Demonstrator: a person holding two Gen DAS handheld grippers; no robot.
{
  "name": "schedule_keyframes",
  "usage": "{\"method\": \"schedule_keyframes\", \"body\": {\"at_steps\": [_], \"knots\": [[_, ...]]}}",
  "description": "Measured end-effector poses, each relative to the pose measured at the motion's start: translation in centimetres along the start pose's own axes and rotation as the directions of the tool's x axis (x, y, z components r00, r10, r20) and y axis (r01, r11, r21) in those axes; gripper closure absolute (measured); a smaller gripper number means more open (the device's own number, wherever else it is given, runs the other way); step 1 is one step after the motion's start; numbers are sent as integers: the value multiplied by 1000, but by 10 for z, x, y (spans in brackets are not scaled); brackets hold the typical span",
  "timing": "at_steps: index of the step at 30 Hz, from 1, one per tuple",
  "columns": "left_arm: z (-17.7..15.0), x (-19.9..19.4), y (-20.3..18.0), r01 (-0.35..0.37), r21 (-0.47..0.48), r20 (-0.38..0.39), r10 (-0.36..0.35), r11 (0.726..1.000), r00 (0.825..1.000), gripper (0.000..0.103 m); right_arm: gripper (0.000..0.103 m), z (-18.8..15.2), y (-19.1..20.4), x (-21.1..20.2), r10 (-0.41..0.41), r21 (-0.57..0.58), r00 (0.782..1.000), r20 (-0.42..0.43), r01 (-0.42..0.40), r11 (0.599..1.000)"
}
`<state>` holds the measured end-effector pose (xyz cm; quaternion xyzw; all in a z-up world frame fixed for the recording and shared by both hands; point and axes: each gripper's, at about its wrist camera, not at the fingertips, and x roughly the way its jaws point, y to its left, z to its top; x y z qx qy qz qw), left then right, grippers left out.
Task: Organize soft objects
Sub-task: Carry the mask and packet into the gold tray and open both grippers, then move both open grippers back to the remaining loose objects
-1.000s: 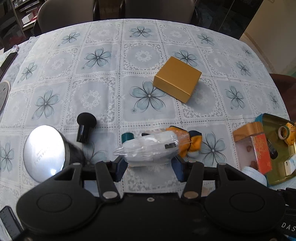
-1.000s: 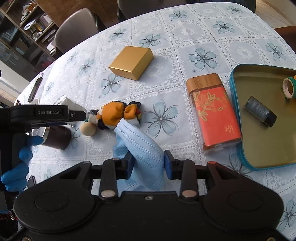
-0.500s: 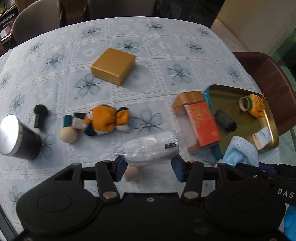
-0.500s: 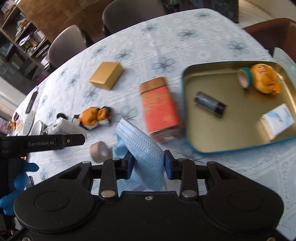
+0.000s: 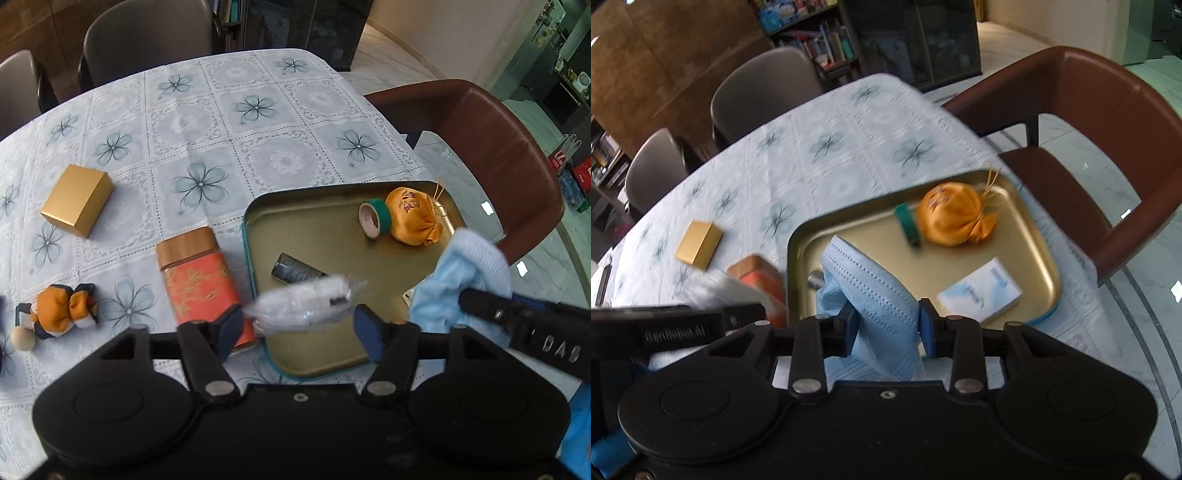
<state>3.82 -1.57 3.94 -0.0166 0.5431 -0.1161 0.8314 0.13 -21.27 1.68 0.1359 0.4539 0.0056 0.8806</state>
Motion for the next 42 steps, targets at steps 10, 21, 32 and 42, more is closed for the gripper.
{"method": "schedule_keyframes", "body": {"at_steps": [10,21,32,42], "knots": [[-20,20,0,-70,-75,-67,65,995,996,29,50,24,-11,18,-20,-32,999,37,22,999],[-45,25,22,-176,-122,-126,160,977,979,28,50,15,1,39,-2,-93,996,-89,-7,996],[-64,26,50,-202,-144,-186,174,969,967,24,50,2,19,46,-42,-111,988,-150,26,994],[-84,14,90,-218,-167,-203,182,962,962,22,50,-17,54,45,-49,-134,983,-176,25,991]]}}
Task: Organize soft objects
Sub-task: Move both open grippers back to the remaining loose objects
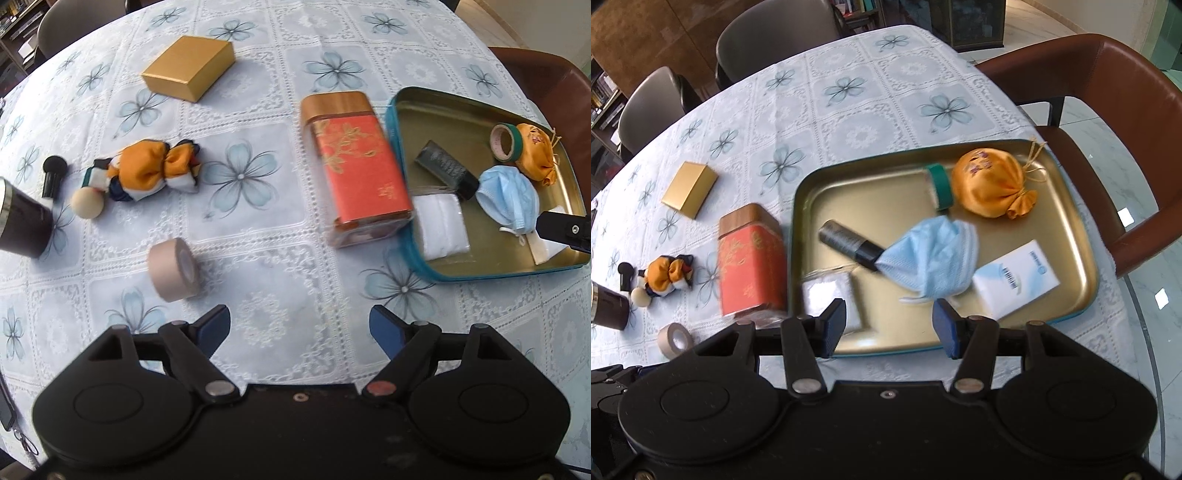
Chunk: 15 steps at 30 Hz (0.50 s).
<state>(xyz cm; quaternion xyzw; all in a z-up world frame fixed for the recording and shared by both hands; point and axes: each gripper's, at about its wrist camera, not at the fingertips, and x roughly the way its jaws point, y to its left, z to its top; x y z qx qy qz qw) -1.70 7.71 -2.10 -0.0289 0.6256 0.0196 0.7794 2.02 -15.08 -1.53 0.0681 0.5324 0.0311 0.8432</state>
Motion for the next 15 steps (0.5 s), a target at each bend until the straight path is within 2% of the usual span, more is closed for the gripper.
{"method": "schedule_keyframes", "body": {"at_steps": [7,15], "knots": [[-17,3,51,-33,-46,-14,33,998,999,21,50,-13,41,1,28,-38,999,-22,-29,999],[-39,11,123,-78,-129,-47,72,989,996,21,50,-30,108,10,88,-112,994,-66,-95,989]]}}
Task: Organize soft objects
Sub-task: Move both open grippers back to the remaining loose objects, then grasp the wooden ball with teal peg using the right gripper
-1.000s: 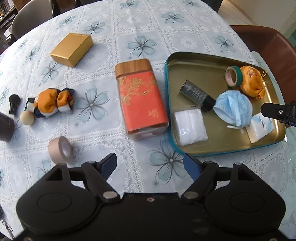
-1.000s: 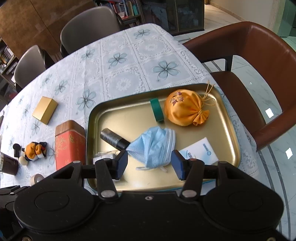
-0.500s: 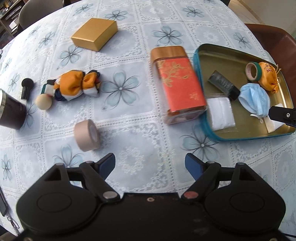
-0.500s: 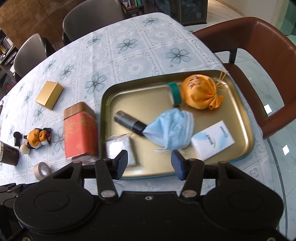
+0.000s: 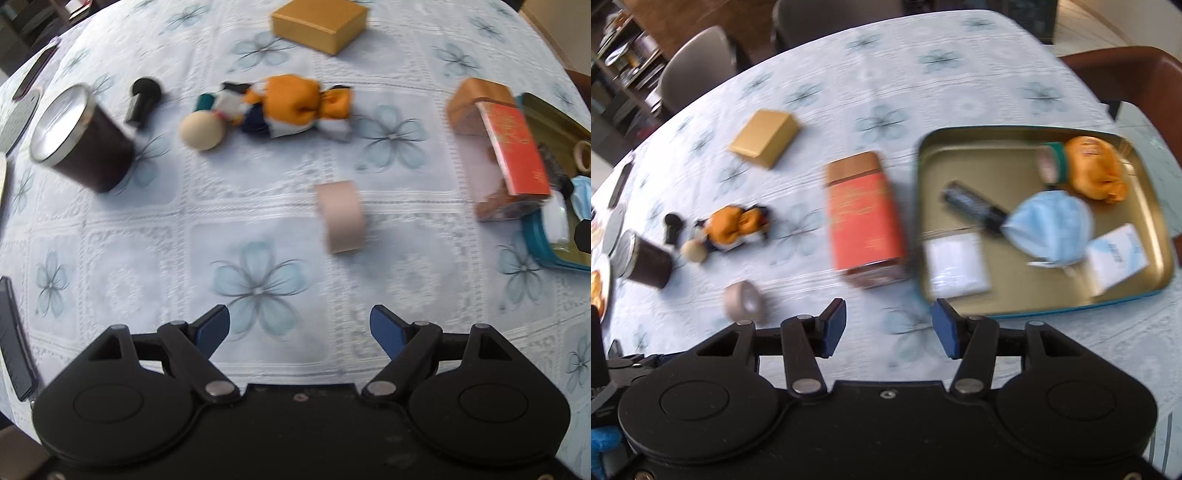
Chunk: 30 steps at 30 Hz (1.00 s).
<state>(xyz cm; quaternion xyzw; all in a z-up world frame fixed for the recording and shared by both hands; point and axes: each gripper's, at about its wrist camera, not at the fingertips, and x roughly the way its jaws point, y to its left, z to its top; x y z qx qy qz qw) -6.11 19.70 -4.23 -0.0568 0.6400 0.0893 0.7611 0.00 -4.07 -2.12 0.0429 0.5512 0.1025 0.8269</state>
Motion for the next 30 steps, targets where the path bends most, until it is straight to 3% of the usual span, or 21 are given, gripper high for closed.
{"method": "schedule_keyframes", "body": {"at_steps": [13,21,30], "knots": [[5,22,94,-22,-69,-22,20,997,1000,21,50,-4,104,35,51,-129,998,-47,-56,990],[16,31,116,-20,-42,-13,20,999,1000,21,50,-1,139,63,45,-139,995,-92,-58,989],[24,39,129,0,-45,-13,-1,999,1000,21,50,28,163,83,30,-155,999,-35,-35,987]]}}
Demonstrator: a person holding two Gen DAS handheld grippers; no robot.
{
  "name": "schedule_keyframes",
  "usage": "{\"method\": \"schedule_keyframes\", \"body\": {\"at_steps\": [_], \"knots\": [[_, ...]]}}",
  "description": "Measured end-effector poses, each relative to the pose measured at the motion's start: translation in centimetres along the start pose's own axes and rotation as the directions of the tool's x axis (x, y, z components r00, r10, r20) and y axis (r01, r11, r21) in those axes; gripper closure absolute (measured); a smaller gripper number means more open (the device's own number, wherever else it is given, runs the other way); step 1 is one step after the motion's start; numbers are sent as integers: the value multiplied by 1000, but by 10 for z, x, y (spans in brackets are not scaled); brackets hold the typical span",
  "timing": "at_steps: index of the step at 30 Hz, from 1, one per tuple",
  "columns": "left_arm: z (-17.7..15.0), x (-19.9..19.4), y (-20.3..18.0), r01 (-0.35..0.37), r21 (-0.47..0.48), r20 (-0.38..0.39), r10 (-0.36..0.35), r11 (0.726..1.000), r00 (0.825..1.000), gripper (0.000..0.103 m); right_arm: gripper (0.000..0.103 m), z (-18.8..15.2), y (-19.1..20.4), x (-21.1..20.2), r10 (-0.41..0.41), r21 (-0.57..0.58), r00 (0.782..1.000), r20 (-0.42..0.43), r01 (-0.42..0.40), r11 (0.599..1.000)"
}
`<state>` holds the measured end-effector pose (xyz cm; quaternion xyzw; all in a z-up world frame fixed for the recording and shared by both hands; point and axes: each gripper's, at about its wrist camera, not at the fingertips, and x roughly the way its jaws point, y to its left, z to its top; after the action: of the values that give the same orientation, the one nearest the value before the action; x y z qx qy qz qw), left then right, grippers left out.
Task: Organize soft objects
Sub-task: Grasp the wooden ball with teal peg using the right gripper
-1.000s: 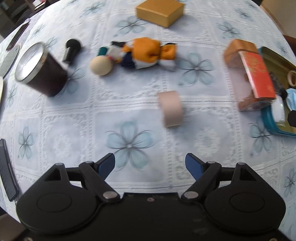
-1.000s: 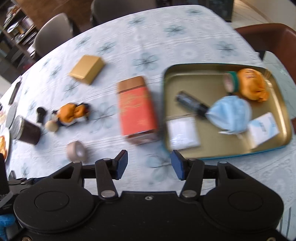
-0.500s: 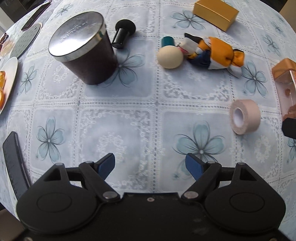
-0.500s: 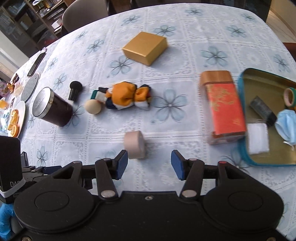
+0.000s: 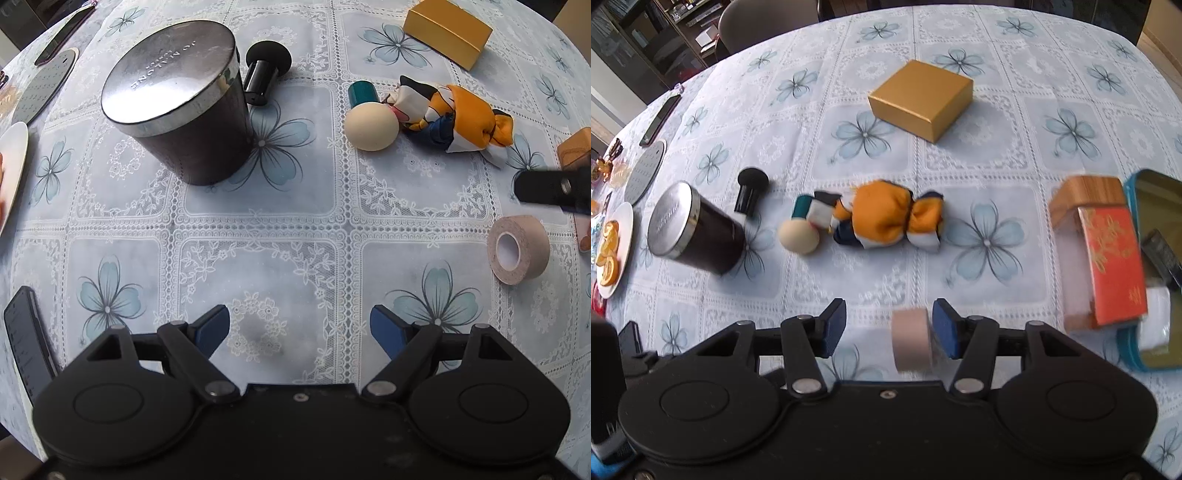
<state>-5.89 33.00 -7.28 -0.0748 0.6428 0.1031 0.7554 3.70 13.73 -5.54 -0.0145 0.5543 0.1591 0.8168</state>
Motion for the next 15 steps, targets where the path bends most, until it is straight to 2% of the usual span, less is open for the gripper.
{"method": "schedule_keyframes", "body": {"at_steps": [8,15], "knots": [[2,5,12,5,-27,-3,-5,1000,1000,21,50,36,8,21,31,34,998,46,-32,999],[3,10,19,5,-34,-17,-5,999,1000,21,50,46,39,31,114,-42,992,62,-111,993]]}}
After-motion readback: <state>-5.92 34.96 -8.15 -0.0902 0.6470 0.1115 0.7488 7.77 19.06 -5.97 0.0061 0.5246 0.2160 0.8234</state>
